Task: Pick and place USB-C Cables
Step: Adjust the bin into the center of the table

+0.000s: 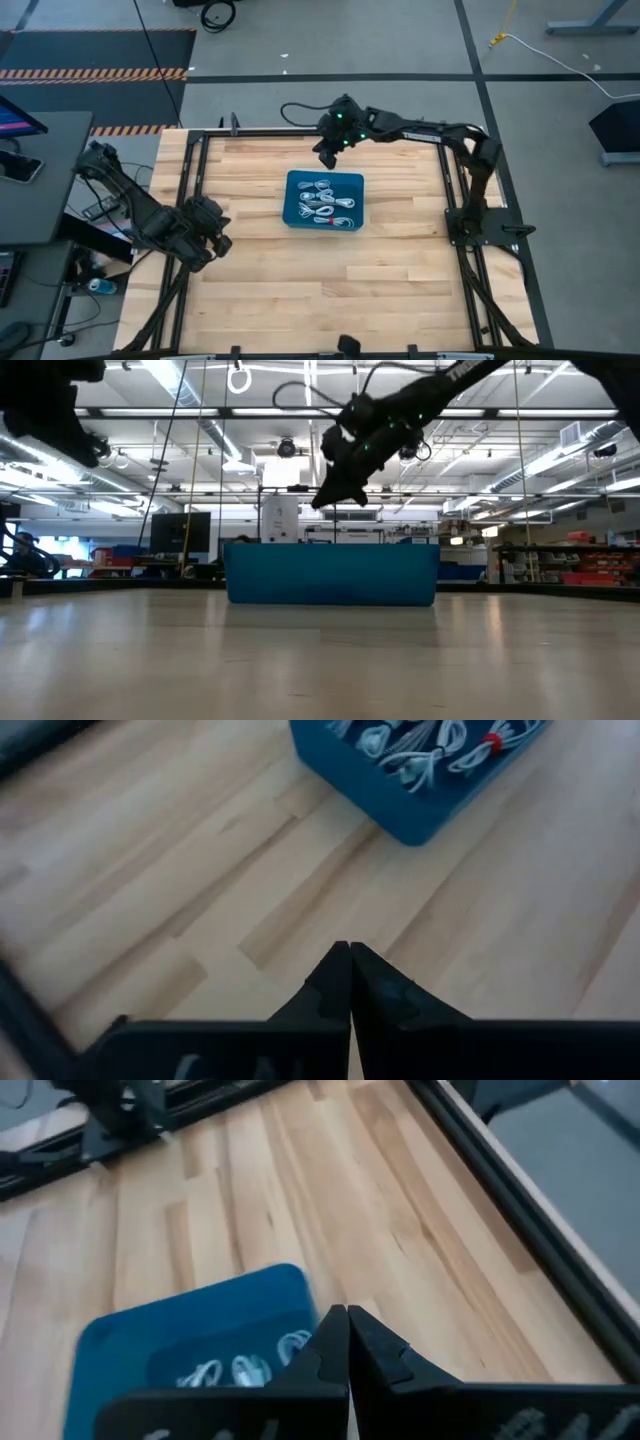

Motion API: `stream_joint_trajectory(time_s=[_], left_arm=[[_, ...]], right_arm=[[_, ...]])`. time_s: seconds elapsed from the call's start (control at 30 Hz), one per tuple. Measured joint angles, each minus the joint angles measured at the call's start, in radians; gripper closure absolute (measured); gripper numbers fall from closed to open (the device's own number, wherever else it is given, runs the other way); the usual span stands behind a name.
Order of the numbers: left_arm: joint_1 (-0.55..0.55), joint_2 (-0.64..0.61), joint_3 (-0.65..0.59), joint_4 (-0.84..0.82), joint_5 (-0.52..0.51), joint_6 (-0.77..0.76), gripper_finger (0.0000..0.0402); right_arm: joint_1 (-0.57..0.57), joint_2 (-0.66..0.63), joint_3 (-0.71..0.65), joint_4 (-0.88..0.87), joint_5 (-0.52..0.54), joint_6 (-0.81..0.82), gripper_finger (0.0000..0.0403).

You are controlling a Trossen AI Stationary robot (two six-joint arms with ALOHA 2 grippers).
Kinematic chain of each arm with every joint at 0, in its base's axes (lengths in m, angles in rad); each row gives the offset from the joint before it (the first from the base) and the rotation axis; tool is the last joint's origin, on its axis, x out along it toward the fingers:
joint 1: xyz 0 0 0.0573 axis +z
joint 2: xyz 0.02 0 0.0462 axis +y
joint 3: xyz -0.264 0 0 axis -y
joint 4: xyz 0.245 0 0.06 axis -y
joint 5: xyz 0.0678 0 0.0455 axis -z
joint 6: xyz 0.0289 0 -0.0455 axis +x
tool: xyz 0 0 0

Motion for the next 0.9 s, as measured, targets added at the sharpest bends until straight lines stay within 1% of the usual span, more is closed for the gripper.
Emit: stream_joint_trajectory(time_s=[0.13, 0.37, 0.5, 0.67, 0.9], left_arm=[[-0.001, -0.053, -0.075, 0.070, 0.000, 0.001, 0.0398], [-0.001, -0.115, -0.145, 0.123, -0.003, 0.002, 0.0398], [-0.001, -0.140, -0.170, 0.137, -0.034, 0.003, 0.0398], [-0.001, -0.173, -0.202, 0.165, -0.051, 0.004, 0.0399], [-0.001, -0.208, -0.204, 0.172, -0.063, 0.046, 0.0399]], right_arm=[[-0.046, 0.061, 0.000, 0.031, -0.061, 0.026, 0.0403], [-0.088, 0.109, 0.000, 0.035, -0.098, 0.022, 0.0403], [-0.094, 0.131, 0.000, 0.044, -0.121, 0.017, 0.0403], [-0.086, 0.165, 0.000, 0.053, -0.114, 0.001, 0.0403], [-0.062, 0.250, -0.001, 0.051, -0.119, 0.024, 0.0403]])
